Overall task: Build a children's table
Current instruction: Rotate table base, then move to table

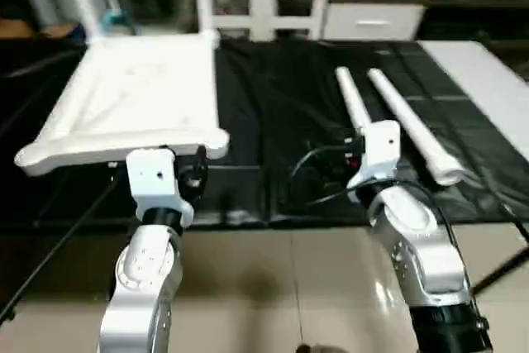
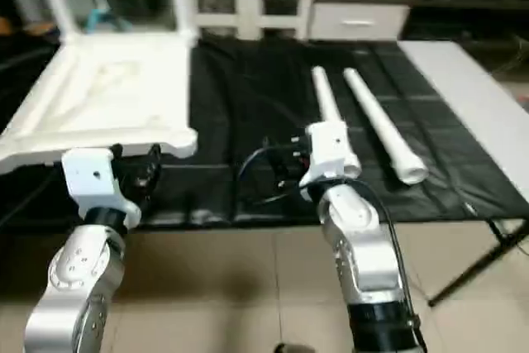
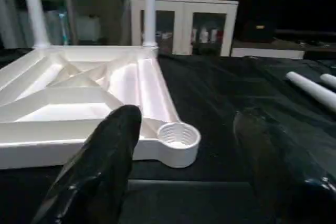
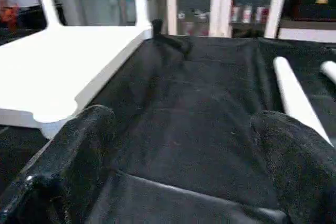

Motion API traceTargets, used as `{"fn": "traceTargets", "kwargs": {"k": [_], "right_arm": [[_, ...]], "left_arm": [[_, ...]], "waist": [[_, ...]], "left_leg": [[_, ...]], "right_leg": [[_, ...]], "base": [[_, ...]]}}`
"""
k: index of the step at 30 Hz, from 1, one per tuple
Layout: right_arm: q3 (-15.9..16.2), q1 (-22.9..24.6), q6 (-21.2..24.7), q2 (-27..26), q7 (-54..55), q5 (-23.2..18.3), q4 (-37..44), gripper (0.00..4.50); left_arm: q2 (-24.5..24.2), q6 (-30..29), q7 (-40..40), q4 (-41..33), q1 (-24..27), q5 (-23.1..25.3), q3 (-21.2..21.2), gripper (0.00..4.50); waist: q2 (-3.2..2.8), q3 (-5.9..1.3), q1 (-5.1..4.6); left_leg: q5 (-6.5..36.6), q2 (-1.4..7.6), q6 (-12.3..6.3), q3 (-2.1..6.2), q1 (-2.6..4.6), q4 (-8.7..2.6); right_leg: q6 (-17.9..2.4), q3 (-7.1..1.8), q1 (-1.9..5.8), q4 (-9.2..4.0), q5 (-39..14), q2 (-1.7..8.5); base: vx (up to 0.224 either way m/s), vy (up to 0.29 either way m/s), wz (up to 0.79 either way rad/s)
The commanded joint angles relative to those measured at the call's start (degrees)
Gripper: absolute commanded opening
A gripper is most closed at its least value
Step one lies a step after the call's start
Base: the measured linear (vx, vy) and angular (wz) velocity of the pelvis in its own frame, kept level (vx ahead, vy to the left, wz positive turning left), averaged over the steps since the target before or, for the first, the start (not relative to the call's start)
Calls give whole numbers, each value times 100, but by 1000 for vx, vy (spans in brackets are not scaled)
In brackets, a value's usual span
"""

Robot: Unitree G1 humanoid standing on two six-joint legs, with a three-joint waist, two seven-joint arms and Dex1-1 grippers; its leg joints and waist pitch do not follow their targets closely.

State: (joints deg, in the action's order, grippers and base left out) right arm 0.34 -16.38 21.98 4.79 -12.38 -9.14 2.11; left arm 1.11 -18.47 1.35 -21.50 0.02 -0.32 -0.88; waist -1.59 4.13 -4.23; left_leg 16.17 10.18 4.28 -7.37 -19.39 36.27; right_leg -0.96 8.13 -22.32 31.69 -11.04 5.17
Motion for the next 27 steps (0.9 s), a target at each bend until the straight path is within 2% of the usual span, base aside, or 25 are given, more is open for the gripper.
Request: {"fn": "traceTargets", "kwargs": {"k": [1, 2, 3, 4, 5, 6, 7, 8, 9, 10, 11, 13, 14, 15, 16, 17, 18, 19, 20, 21, 23, 24, 25, 26, 27], "right_arm": [[9, -68, 85, 12, 13, -53, 138, 450], [12, -87, 91, 20, 11, -66, 135, 450], [12, -121, 121, 24, 18, -73, 121, 450], [12, -121, 121, 24, 18, -73, 121, 450], [20, -158, 153, 33, 9, -74, 114, 450], [40, -187, 162, 49, -24, -68, 113, 450], [60, -219, 169, 68, -64, -61, 108, 450], [79, -256, 194, 90, -100, -54, 107, 450], [101, -303, 198, 127, -136, -12, 99, 450], [105, -319, 199, 140, -138, 9, 96, 450], [100, -340, 191, 152, -127, 35, 78, 450], [87, -355, 191, 158, -120, 37, 52, 450], [81, -359, 195, 166, -119, 34, 39, 450], [83, -359, 203, 172, -118, 29, 41, 450], [85, -358, 207, 175, -117, 26, 43, 450], [82, -360, 239, 176, -86, 38, 53, 450], [78, -361, 262, 177, -63, 47, 58, 450], [82, -370, 277, 185, -57, 58, 55, 450], [86, -380, 295, 196, -50, 71, 52, 450], [75, -405, 306, 199, -36, 73, 39, 450], [87, -459, 348, 236, -36, 97, 32, 450], [91, -466, 356, 243, -36, 102, 32, 450], [109, -494, 392, 271, -41, 126, 39, 450], [138, -548, 528, 304, -6, 176, 57, 450], [209, -609, 717, 373, 15, 270, 75, 450]], "left_arm": [[-12, -41, -45, -93, -18, 4, 14, 351], [18, -25, -41, -104, -15, -10, 34, 354], [12, -27, -36, -120, -17, 22, 33, 380], [12, -27, -36, -120, -17, 22, 33, 380], [-1, -33, -31, -137, -17, 37, 27, 392], [-3, -34, -34, -149, -14, 21, 28, 397], [-8, -36, -35, -156, -17, 7, 27, 408], [-14, -36, -31, -166, -21, -2, 31, 408], [-34, -49, -33, -177, -27, -20, 29, 419], [-44, -59, -33, -181, -30, -21, 26, 435], [-53, -59, -40, -186, -27, -33, 27, 440], [-51, -63, -47, -185, -27, -36, 31, 448], [-47, -65, -58, -181, -26, -39, 30, 448], [-49, -69, -64, -180, -28, -38, 27, 448], [-51, -72, -69, -179, -29, -38, 24, 448], [-45, -70, -75, -174, -33, -48, 21, 448], [-41, -69, -78, -170, -36, -54, 20, 448], [-39, -71, -77, -170, -39, -57, 18, 448], [-37, -73, -75, -169, -44, -60, 17, 448], [-38, -70, -77, -163, -52, -62, 9, 448], [-33, -82, -77, -163, -64, -60, -8, 448], [-32, -85, -77, -164, -65, -60, -10, 448], [-29, -99, -77, -168, -68, -60, -19, 448], [-33, -104, -88, -187, -60, -70, -21, 448], [-54, -157, -108, -212, -56, -70, -31, 448]], "waist": [[28, -224, -75], [-41, -227, -77], [-62, -179, -75], [-118, -135, 58], [-75, -34, 154], [72, 19, 382], [61, 12, 518], [163, -109, 638], [405, -341, 690], [419, -509, 927], [506, -429, 920], [446, -400, 943], [252, -330, 1034], [149, -348, 1032], [-149, -459, 1043], [-297, -507, 835], [-349, -594, 599], [-289, -609, 578], [-180, -639, 544], [-124, -580, 447], [-26, -446, 371], [110, -419, 325], [242, -339, 318], [408, -505, 463], [434, -490, 482]], "left_leg": [[2376, 141, 165, -168, 399, -329], [3075, 352, -16, -161, 560, -493], [3586, 566, -62, -105, 563, -691], [4414, 1184, -67, -69, 385, -1316], [4888, 1299, -32, -214, 325, -1534], [5575, 1532, -141, -488, 441, -1658], [5719, 1588, -140, -564, 509, -1627], [5408, 1215, -39, -654, 739, -1066], [2747, -159, -508, -481, 24, 522], [954, -217, -911, -89, -451, 939], [474, -449, -1106, 55, -666, 1003], [-112, -619, -1164, 85, -670, 901], [-789, -607, -1335, 154, -754, 489], [-933, -498, -1366, 209, -727, 304], [-993, -170, -1579, 402, -347, -131], [-671, 291, -1860, 769, 253, -235], [445, 756, -2764, 1419, 733, -493], [115, 757, -3136, 1432, 791, -441], [-890, 575, -3222, 1251, 789, -304], [-1566, 243, -3007, 949, 522, -414], [-1286, 25, -2800, 606, 259, -648], [-532, -231, -2593, 392, 310, -573], [139, -357, -2381, 215, 149, -603], [881, -709, -1576, 144, -167, 573], [484, -610, -1299, 267, -319, 653]], "right_leg": [[171, -206, -239, -829, -3245, 55], [286, -14, -195, -610, -2928, -99], [255, 34, -148, -348, -2752, -119], [-21, -78, 147, 808, -1627, 36], [-153, -73, 149, 1090, -1425, 41], [-135, -176, 156, 1609, -1830, 87], [-62, -287, 189, 1756, -2273, 129], [42, -645, 114, 1251, -3465, 220], [869, -1367, 597, -180, -5310, 800], [1476, -1637, 886, -62, -4443, 801], [1723, -1638, 937, -31, -2721, 397], [1613, -1646, 1048, -93, -1178, 184], [1400, -1496, 1256, -234, 632, 7], [1451, -1348, 1303, -253, 655, -40], [1899, -913, 1235, -187, 505, -256], [2016, -651, 767, 180, -44, -279], [1238, -497, 160, 1265, -1625, -322], [1016, -597, -116, 1452, -1595, -278], [1073, -681, -414, 1599, -1166, -221], [1122, -578, -372, 1608, -671, -335], [842, -549, -339, 1317, 77, -290], [383, -635, -308, 662, 745, -139], [229, -754, -73, 307, 740, -23], [-462, -1797, 746, -408, -2373, 1022], [-843, -1832, 860, -356, -2173, 1059]], "base": [[-9, 18, -26], [-12, 21, -60], [-12, 21, -60], [-12, 25, -76], [-13, -25, -78], [-13, -25, -78], [46, -134, -71], [124, -209, -71], [124, -209, -71], [177, -159, -26], [197, -146, 33], [211, -149, 40], [252, -73, 29], [252, -73, 29], [275, -37, 5], [262, -14, -12], [262, -14, -12], [247, 9, -17], [248, 41, -9], [248, 41, -9], [204, 13, -3], [197, -24, -3], [178, -93, -4], [199, -103, 2], [199, -103, 2]]}}
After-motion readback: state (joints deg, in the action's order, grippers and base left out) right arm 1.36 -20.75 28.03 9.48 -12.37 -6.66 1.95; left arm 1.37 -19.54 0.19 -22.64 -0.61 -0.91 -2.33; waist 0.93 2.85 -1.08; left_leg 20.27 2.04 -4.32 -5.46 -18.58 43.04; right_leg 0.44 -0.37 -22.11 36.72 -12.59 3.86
